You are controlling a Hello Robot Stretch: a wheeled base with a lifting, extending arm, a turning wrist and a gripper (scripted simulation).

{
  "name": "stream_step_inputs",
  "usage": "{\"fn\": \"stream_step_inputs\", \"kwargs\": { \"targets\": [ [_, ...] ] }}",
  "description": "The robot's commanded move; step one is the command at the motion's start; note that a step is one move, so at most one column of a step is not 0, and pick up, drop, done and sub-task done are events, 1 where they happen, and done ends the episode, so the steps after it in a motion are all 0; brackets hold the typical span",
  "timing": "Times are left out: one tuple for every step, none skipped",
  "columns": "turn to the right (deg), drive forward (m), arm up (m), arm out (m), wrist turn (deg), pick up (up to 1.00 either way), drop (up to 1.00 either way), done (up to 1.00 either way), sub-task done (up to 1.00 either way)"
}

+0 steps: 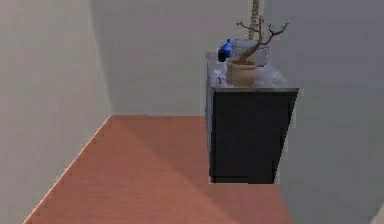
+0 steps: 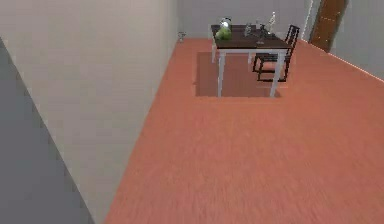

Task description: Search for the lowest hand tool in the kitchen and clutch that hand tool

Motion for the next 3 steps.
{"fn": "stream_step_inputs", "kwargs": {
  "targets": [
    [-15.0, 0.00, 0.00, 0.00, 0.0, 0.00, 0.00, 0.00, 0.00],
    [0.0, 1.00, 0.00, 0.00, 0.0, 0.00, 0.00, 0.00, 0.00],
    [0.0, 0.20, 0.00, 0.00, 0.0, 0.00, 0.00, 0.00, 0.00]
  ]
}}
